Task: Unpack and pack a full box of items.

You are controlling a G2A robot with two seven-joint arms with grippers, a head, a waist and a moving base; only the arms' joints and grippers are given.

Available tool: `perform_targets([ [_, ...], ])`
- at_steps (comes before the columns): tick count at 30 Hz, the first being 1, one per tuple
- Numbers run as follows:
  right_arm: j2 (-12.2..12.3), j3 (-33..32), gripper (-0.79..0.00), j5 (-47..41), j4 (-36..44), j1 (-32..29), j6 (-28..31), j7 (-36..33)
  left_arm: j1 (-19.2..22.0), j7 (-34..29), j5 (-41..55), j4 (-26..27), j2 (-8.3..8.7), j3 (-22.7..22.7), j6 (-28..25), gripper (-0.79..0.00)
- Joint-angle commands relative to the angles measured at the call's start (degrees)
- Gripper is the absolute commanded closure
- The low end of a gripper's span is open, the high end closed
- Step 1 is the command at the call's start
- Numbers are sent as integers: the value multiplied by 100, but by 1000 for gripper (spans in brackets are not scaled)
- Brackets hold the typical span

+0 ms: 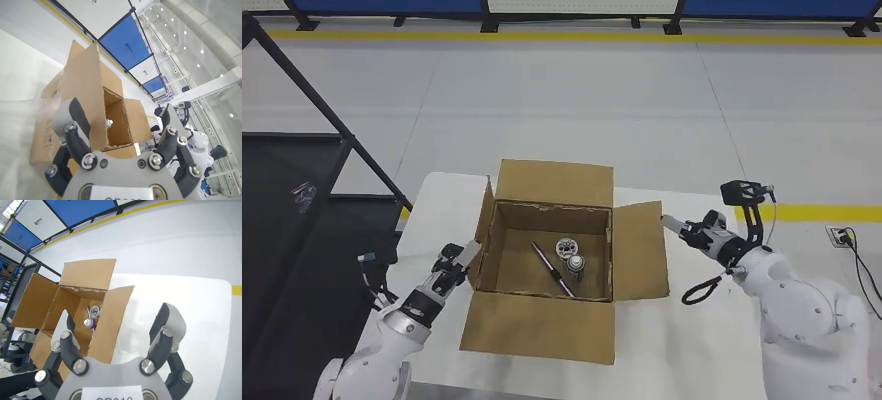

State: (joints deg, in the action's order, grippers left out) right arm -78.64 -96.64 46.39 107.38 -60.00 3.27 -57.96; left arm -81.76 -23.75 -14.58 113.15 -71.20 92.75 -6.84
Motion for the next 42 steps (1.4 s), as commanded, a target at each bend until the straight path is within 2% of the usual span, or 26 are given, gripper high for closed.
perform_targets([
  [1,36,-171,-785,-359,-287,3,156,-132,54,-40,-78,-57,0,-132,61,-785],
  [6,94,-178,-785,-820,-886,132,305,-284,225,-74,-373,-288,-2,-450,202,-785],
  [12,165,81,-785,-1523,-1388,414,1008,-730,341,-29,-589,-463,-12,-746,311,-785],
  [21,237,539,-785,-2593,-1348,691,1752,-987,407,75,-686,-623,-17,-908,518,-785],
  [27,260,1061,-785,-2922,-1274,1015,1812,-1101,489,134,-680,-760,-23,-983,640,-785],
  [33,202,1899,-785,-2490,-1616,1406,1511,-538,609,267,-682,-896,-43,-1092,954,-785],
  [42,118,2754,-785,-2018,-2310,1673,1732,374,751,565,-530,-990,-92,-1246,1379,-785],
])
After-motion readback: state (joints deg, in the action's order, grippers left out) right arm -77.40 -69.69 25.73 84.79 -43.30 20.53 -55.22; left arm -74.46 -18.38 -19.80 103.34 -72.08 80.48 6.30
